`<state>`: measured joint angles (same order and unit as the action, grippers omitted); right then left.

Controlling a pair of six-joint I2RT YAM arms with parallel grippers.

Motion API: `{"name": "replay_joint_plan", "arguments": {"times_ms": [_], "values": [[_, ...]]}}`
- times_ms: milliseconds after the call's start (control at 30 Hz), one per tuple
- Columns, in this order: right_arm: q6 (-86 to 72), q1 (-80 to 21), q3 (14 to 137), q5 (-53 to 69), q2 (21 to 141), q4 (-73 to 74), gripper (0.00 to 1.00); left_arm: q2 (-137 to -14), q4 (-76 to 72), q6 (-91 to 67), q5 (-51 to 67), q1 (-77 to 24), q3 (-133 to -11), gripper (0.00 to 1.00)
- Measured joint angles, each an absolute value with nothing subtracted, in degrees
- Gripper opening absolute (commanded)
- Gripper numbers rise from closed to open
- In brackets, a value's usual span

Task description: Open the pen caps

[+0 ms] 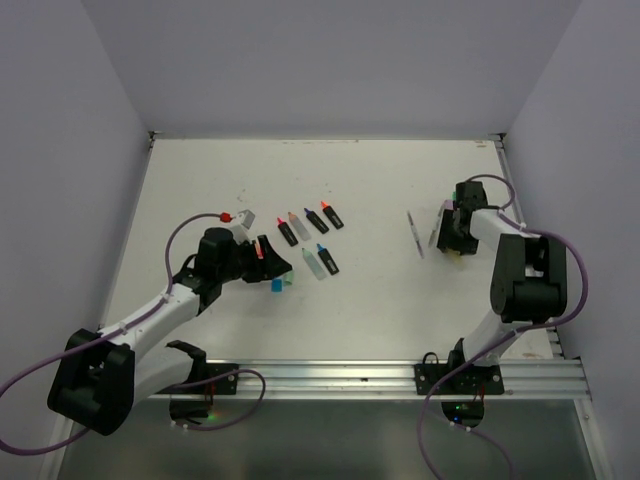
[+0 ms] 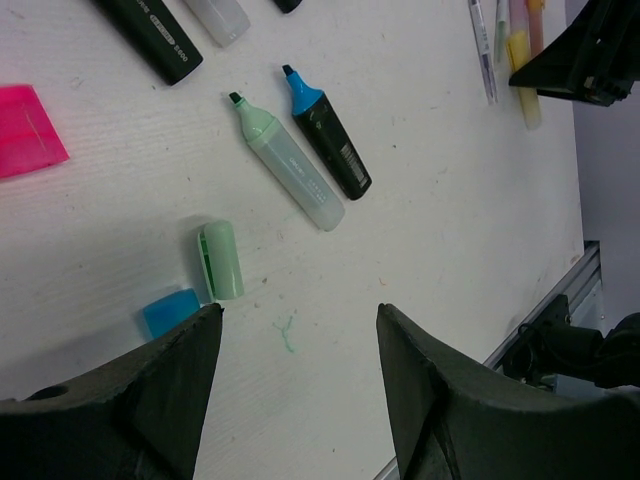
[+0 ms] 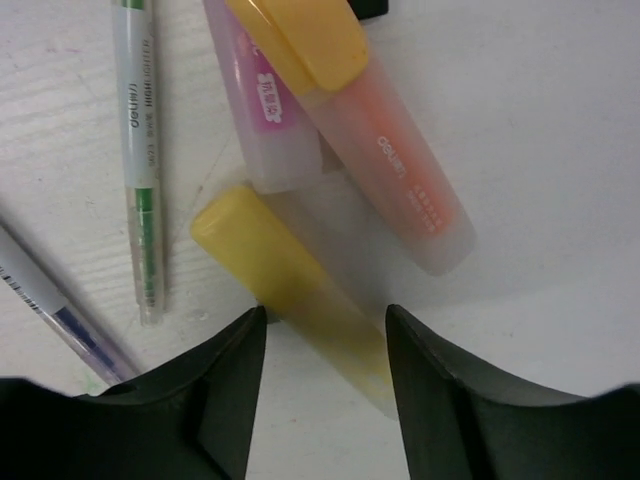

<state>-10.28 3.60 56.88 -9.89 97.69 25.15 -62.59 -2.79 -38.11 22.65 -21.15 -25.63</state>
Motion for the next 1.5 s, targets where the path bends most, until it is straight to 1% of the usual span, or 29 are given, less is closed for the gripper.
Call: {"name": "replay_joint_plan", "arguments": {"times_ms": [33, 67, 133, 167, 233, 267, 300, 367, 500, 633, 767, 933, 1033, 1167, 1500], "values": [[-10.2, 3.6, 56.9, -9.4, 97.9, 24.8, 0.49, -62.6, -2.8, -38.0, 22.7, -21.1, -25.8, 0.66], [-10.1, 3.6, 56.9, -9.1, 97.9, 24.6, 0.41, -62.6, -2.8, -38.0, 22.8, -21.1, -25.9, 0.66], [-9.9, 3.4, 56.8, -8.5, 97.9, 24.1, 0.35, -62.6, -2.8, -37.8, 22.8, -21.1, -26.0, 0.66], [-10.0, 3.4, 56.6, -8.1, 97.9, 23.7, 0.3, -62.6, -2.8, -37.8, 22.9, -21.1, -26.0, 0.66], [-10.0, 3.3, 56.1, -7.7, 97.4, 23.3, 0.26, -62.6, -2.8, -37.8, 23.0, -21.1, -26.0, 0.66], [-10.0, 3.3, 55.7, -7.7, 97.0, 23.0, 0.18, -62.6, -2.8, -37.8, 23.0, -21.1, -26.0, 0.66], [-10.1, 3.3, 55.3, -7.8, 96.7, 22.8, 0.13, -62.6, -2.7, -37.8, 23.2, -21.1, -26.0, 0.66], [-10.1, 3.1, 54.4, -7.7, 95.8, 22.6, 0.06, -62.5, -2.5, -37.8, 23.3, -21.1, -26.0, 0.66], [-10.0, 2.1, 52.3, -7.5, 93.8, 22.6, 0.0, -61.4, -1.5, -37.8, 23.4, -21.1, -26.2, 0.66], [-10.0, -1.6, 51.7, -7.8, 91.8, 23.3, 0.0, -60.2, -0.9, -37.9, 23.4, -21.1, -27.7, 0.65], [-10.0, -6.8, 52.5, -8.6, 85.8, 24.8, 0.0, -60.9, -1.0, -38.0, 23.7, -21.1, -31.0, 0.61], [-10.0, -16.0, 60.5, -8.4, 81.0, 27.8, 0.0, -66.9, -3.7, -39.8, 26.2, -21.1, -36.4, 0.58], [-10.0, -23.8, 65.0, -6.0, 80.4, 27.0, 0.0, -71.7, -7.0, -42.6, 28.9, -21.2, -38.8, 0.57], [-9.5, -32.4, 66.7, -2.3, 80.5, 25.8, 0.0, -77.4, -9.4, -46.1, 30.2, -21.9, -43.0, 0.56], [-9.0, -39.0, 68.2, 1.8, 85.3, 23.9, 0.0, -82.0, -11.1, -49.5, 28.6, -24.3, -50.9, 0.59]]}}
